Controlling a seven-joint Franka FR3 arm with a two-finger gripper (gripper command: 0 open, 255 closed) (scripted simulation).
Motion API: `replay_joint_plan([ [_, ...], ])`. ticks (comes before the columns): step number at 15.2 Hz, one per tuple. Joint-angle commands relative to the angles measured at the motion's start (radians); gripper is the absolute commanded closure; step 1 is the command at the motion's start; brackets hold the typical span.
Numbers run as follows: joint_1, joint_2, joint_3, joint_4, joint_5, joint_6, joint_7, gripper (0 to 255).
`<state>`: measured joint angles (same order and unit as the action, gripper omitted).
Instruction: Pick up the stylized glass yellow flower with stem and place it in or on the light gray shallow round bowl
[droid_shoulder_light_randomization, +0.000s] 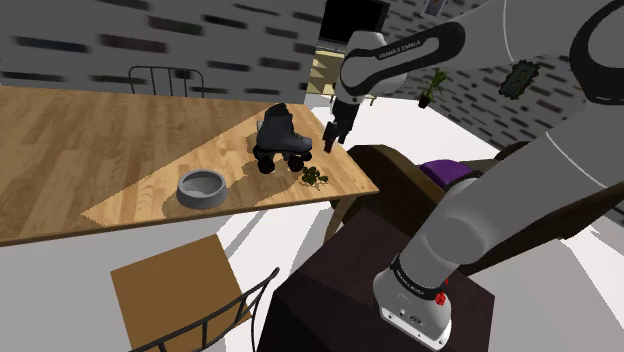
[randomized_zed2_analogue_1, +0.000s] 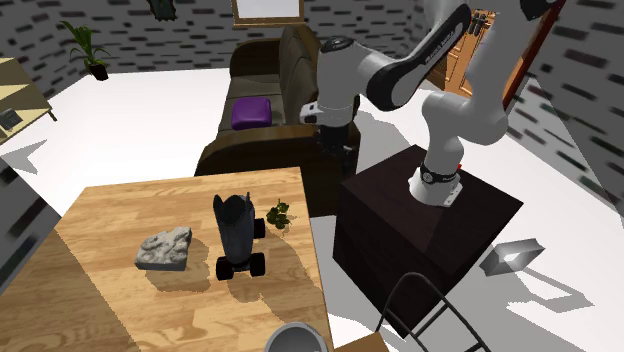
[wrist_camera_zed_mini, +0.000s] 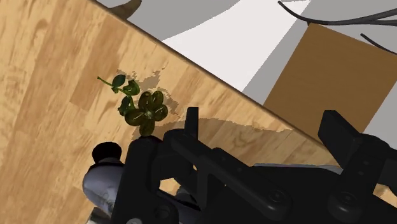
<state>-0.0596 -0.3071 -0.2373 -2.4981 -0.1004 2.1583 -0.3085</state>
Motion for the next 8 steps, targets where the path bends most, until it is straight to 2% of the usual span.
replay_joint_plan([
  [1,-0.003,0.082,-0.023,0.026,0.002,0.049,-0.043,0],
  [8,-0.024,0.356,-0.078,0.122,0.047,0.201,-0.199,0],
])
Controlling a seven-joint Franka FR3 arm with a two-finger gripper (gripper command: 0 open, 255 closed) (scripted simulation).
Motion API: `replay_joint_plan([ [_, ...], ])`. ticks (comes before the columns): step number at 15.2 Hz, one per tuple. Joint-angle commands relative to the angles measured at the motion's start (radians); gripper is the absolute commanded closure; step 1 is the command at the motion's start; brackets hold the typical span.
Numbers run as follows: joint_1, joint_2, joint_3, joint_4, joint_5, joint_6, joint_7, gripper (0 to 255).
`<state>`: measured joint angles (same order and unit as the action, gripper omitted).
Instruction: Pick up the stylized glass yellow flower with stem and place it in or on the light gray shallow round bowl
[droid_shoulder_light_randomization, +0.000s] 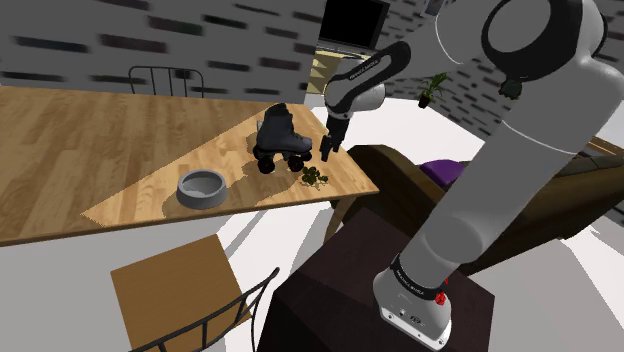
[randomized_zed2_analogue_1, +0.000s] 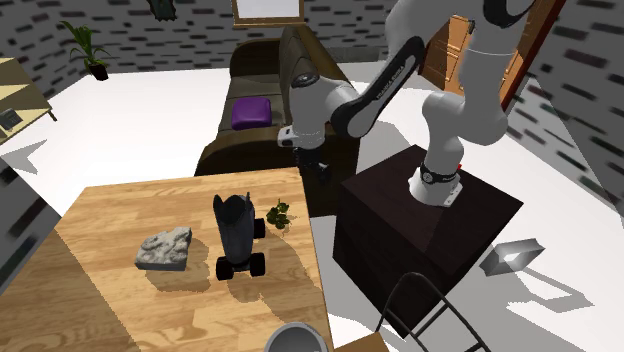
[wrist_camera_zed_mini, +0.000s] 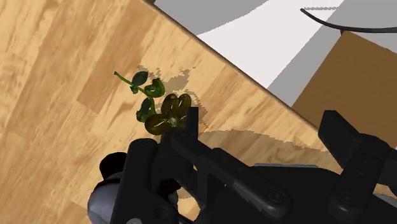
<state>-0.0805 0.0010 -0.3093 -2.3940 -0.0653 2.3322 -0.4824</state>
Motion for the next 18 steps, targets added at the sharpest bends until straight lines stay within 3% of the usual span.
replay_joint_plan([
  [1,-0.009,0.088,-0.009,0.036,0.023,0.044,-0.049,0],
  [8,-0.076,0.371,0.003,0.203,0.098,0.134,-0.197,0],
  [15,-0.162,0.646,0.040,0.430,0.131,0.165,-0.297,0],
  [18,-0.176,0.693,0.047,0.457,0.137,0.183,-0.307,0],
])
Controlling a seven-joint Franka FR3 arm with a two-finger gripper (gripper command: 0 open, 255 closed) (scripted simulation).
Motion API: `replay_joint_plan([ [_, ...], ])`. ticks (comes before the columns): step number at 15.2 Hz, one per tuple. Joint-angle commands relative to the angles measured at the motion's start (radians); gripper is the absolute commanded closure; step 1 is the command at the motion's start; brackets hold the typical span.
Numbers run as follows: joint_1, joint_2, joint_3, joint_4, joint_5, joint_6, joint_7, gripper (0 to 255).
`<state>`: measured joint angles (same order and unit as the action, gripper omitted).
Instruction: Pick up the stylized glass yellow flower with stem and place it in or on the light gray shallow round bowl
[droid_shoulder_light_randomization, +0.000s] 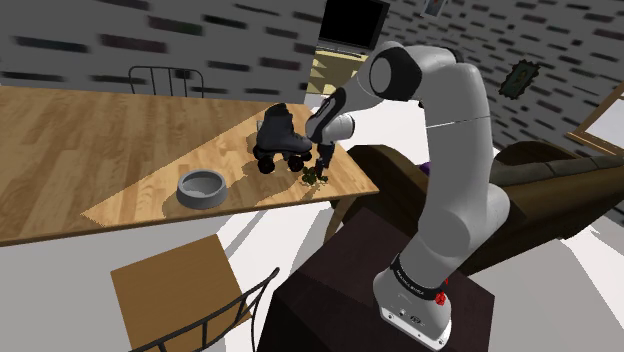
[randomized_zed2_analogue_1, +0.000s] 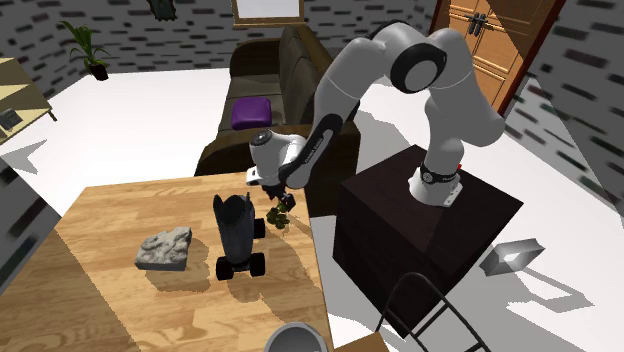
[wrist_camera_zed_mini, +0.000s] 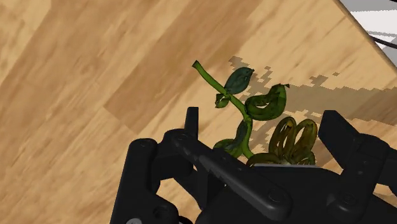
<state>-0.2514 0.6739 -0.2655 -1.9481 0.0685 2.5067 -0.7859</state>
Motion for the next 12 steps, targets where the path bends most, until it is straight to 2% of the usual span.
replay_joint_plan([
  [1,-0.008,0.031,0.006,0.013,0.005,0.017,-0.005,0],
  [6,-0.021,0.081,0.017,0.025,0.014,0.057,-0.011,0],
  [12,-0.021,0.081,0.017,0.025,0.014,0.057,-0.011,0],
])
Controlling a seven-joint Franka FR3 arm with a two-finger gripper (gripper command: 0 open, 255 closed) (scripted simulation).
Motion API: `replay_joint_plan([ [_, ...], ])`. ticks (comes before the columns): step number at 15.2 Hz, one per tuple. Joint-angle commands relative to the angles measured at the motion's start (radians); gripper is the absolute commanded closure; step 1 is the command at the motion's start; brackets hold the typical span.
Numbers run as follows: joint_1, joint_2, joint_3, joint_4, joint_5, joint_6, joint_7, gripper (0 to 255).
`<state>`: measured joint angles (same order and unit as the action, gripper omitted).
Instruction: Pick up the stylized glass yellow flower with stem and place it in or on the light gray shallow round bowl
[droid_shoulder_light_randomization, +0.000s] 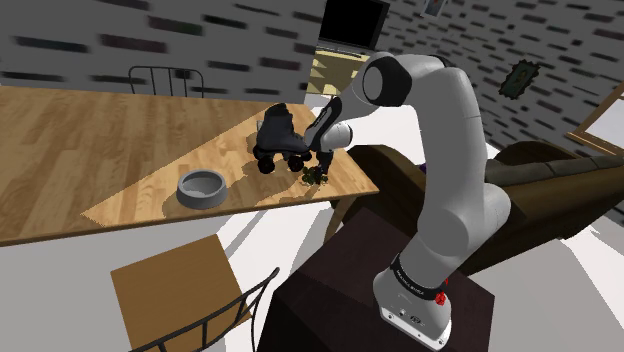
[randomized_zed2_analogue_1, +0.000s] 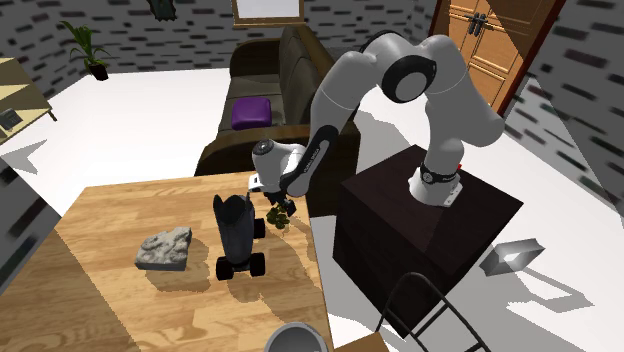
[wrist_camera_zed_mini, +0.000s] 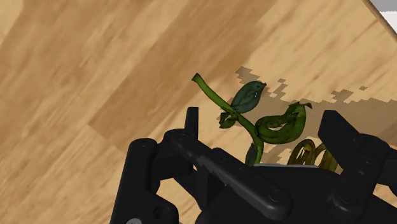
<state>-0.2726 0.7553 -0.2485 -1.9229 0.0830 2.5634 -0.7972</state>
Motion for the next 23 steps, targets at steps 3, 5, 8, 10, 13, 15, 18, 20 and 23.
replay_joint_plan([
  [3,0.000,0.000,0.000,0.000,0.000,0.000,0.000,255],
  [5,0.000,0.000,0.000,0.000,0.000,0.000,0.000,255],
  [8,0.001,0.000,0.000,-0.001,0.000,0.001,0.001,255],
  [10,0.001,-0.001,0.000,-0.001,0.000,0.001,0.001,255],
  [13,0.004,-0.025,-0.005,-0.010,-0.004,-0.014,0.001,255],
  [15,0.009,-0.049,-0.011,-0.019,-0.009,-0.030,0.001,255],
  [18,0.016,-0.085,-0.019,-0.030,-0.016,-0.054,0.003,255],
  [20,0.020,-0.108,-0.024,-0.037,-0.021,-0.071,0.004,255],
  [23,0.026,-0.142,-0.032,-0.046,-0.029,-0.096,0.006,255],
])
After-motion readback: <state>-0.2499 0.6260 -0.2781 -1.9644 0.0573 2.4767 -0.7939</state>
